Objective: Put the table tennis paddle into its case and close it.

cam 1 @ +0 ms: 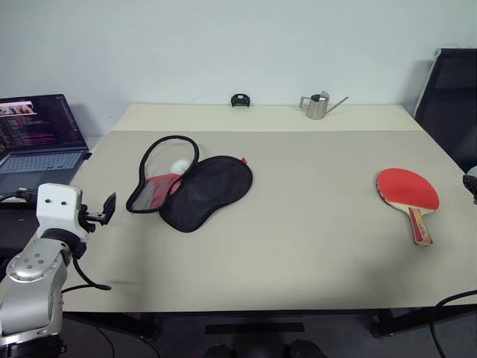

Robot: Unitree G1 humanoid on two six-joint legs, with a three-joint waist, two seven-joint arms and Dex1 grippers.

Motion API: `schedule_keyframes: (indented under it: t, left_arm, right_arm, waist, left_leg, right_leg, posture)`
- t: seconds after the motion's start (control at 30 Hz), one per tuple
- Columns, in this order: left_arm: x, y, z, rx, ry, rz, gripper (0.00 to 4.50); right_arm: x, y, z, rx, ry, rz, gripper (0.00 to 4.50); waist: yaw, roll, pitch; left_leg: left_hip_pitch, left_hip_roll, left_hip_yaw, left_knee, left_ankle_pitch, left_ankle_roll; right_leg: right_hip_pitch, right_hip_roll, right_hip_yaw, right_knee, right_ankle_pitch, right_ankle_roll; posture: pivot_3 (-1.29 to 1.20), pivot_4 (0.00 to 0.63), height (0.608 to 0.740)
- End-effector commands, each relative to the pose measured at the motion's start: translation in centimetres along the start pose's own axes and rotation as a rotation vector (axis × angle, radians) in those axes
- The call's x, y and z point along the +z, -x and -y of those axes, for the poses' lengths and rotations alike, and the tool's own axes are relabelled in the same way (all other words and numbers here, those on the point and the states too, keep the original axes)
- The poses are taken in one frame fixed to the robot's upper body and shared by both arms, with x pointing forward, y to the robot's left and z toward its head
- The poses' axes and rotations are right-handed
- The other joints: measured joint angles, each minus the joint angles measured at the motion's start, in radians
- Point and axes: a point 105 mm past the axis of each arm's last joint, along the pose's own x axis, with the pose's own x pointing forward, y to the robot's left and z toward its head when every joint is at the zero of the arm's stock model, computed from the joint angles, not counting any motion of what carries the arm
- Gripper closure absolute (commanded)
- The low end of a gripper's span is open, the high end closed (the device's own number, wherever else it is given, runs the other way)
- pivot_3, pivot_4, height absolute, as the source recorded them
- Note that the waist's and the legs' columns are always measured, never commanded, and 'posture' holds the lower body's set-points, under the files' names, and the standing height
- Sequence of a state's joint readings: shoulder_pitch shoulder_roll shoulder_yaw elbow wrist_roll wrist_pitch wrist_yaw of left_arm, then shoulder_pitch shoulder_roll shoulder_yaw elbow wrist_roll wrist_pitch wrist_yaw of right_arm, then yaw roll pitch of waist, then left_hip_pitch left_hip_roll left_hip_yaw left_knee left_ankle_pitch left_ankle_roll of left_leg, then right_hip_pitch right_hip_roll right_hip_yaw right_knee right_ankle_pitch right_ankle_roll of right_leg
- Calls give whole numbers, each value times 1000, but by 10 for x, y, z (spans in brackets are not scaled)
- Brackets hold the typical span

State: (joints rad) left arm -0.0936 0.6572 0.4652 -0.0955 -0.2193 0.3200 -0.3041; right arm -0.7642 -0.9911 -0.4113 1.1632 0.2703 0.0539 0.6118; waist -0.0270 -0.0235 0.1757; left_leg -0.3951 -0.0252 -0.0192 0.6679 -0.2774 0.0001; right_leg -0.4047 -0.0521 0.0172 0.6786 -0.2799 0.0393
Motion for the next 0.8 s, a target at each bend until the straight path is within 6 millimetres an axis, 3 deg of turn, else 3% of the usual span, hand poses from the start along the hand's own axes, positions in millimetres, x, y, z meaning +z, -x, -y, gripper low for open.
schedule_keyframes:
  t: [0.03, 0.3, 0.57, 0.8]
  left_arm:
    - [4, -7, 4, 6, -3, 25, 348]
    - [-1, -19, 19, -21, 31, 39, 348]
    - [-6, -25, 25, -20, 40, 52, 348]
    - [-9, -26, 29, -47, 45, 44, 348]
  right_arm:
    - [36, 10, 17, -30, 51, 73, 966]
    - [55, 14, 18, -2, 73, 106, 966]
    - [56, 14, 1, 137, 110, 61, 966]
    - [47, 17, -47, 428, 130, -3, 966]
  waist:
    - [0, 0, 0]
    - [-1, 0, 0]
    - [-2, 1, 0]
    - [-1, 1, 0]
  left_leg:
    - [0, 0, 0, 0, 0, 0]
    - [0, 0, 0, 0, 0, 0]
    - [1, 0, 1, 0, 0, 0]
    - [0, 0, 0, 0, 0, 0]
  right_leg:
    - [0, 0, 0, 0, 0, 0]
    - [0, 0, 0, 0, 0, 0]
    - [0, 0, 0, 0, 0, 0]
    - [0, 0, 0, 0, 0, 0]
  posture:
    - [0, 150, 740]
    - [0, 150, 740]
    - [0, 150, 740]
    - [0, 150, 740]
